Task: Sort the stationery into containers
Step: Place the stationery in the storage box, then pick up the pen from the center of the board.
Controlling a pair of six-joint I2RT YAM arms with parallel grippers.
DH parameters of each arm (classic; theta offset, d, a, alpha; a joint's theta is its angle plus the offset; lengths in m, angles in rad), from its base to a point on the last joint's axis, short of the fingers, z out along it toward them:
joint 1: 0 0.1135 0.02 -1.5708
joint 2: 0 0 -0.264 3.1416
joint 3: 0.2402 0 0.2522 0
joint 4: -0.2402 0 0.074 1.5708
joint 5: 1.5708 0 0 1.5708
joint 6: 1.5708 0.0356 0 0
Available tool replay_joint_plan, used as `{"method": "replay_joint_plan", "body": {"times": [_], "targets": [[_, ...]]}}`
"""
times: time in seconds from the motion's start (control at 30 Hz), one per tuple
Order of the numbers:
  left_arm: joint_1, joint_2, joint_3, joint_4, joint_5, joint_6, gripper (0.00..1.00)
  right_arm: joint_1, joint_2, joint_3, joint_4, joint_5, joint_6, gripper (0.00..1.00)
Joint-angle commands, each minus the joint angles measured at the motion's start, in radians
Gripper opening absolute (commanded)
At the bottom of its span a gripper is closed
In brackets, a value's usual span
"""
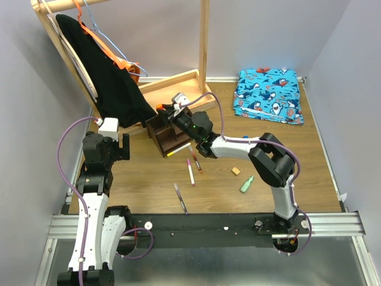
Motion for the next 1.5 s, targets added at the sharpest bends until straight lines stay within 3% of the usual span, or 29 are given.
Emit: {"method": "replay_joint_plan", "body": {"times": [0.0, 0.1, 0.33, 0.43, 0.63, 0.73, 0.9, 1.07, 1.23, 1.47], "targets": [[-0.001, -0.012, 0.033, -0.035, -0.027, -0.024, 0.99, 0.005, 0.051, 0.042, 0.058, -0.022, 0.024, 0.01], [-0.001, -0.024, 0.032, -0.043, -0.03, -0.016, 0.99, 0.005, 0.064, 0.052, 0.041, -0.054, 0.03, 0.02], [-0.001, -0.055, 0.03, -0.069, 0.007, -0.005, 0.99, 0.005, 0.018, 0.047, -0.057, -0.077, 0.03, 0.53], [-0.001, -0.075, 0.027, -0.075, 0.029, -0.004, 0.99, 0.005, -0.033, 0.029, -0.114, -0.082, 0.032, 0.61], [-0.001, -0.095, 0.038, -0.078, 0.048, -0.019, 0.99, 0.007, -0.172, 0.018, -0.278, -0.048, 0.035, 0.63], [-0.001, -0.095, 0.073, -0.092, 0.073, -0.025, 0.99, 0.005, -0.252, 0.019, -0.452, 0.013, 0.04, 0.63], [-0.001, -0.087, 0.145, -0.138, 0.11, 0.01, 0.99, 0.005, -0.375, 0.029, -0.923, 0.076, 0.067, 0.63], [-0.001, -0.111, 0.193, -0.212, 0.108, 0.048, 0.99, 0.001, -0.347, 0.015, -1.293, -0.023, 0.219, 0.63], [-0.001, -0.203, 0.219, -0.256, 0.102, 0.071, 0.99, -0.004, -0.323, -0.096, -1.316, -0.06, 0.334, 0.54], [-0.001, -0.219, 0.263, -0.294, 0.126, 0.019, 0.99, -0.009, -0.191, -0.1, -1.281, -0.034, 0.33, 0.53]]}}
